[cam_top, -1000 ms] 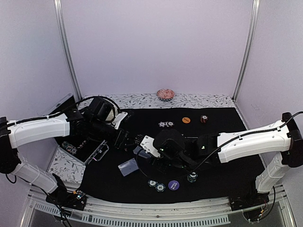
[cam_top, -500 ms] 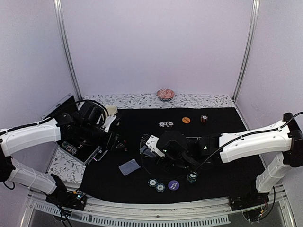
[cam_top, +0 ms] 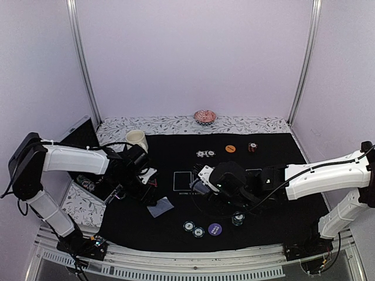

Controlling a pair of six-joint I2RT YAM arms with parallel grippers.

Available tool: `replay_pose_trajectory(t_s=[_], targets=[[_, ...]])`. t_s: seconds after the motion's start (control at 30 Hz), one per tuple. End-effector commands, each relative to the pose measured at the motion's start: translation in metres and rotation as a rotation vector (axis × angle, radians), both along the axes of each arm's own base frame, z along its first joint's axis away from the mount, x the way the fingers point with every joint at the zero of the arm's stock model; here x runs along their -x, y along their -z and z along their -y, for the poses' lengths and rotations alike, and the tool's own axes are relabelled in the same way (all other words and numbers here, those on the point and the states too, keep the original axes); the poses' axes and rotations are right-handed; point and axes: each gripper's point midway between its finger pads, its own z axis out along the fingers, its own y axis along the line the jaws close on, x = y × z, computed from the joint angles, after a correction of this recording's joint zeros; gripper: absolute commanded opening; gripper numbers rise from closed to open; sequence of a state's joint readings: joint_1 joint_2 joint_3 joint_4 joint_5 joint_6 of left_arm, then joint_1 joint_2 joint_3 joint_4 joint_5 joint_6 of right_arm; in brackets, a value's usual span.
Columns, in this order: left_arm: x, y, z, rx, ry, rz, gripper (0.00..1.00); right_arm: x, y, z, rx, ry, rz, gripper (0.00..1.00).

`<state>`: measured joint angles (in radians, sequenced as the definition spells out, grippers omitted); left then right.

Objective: Distribute texas hold em gaming equipment
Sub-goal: Pick up the poker card from the poker table mat.

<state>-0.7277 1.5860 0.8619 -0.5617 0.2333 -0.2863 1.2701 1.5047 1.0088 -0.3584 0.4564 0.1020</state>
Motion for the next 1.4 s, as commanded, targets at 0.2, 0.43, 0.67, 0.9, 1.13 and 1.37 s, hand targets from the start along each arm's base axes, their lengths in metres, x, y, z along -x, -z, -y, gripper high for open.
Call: replay_pose_trajectory(t_s=[0.2,0.43,0.67,0.9,1.13,1.37], targets=[[0.0,0.011,0.018,-0.014,0.108,-0.01,0.48,0.003,-0.001,0.005,-0.026,0.017,-0.02,0.5],[0.013,0.012,0.024,-0.014,0.163,-0.017,0.3,0.002,-0.001,0.005,-0.023,0.02,-0.016,0.5],[0.017,0.005,0.031,0.015,0.177,-0.019,0.0,0.001,-0.004,0.009,-0.033,0.033,-0.011,0.5],[-0.002,-0.045,0.053,0.19,0.125,0.089,0.0,-0.008,-0.007,0.026,-0.038,0.087,-0.005,0.5],[-0.077,-0.097,0.081,0.347,0.006,0.188,0.0,-0.028,-0.011,0.058,-0.066,0.193,-0.018,0.48],[-0.188,-0.115,0.116,0.501,-0.184,0.23,0.0,-0.035,-0.011,0.075,-0.087,0.253,-0.027,0.48]])
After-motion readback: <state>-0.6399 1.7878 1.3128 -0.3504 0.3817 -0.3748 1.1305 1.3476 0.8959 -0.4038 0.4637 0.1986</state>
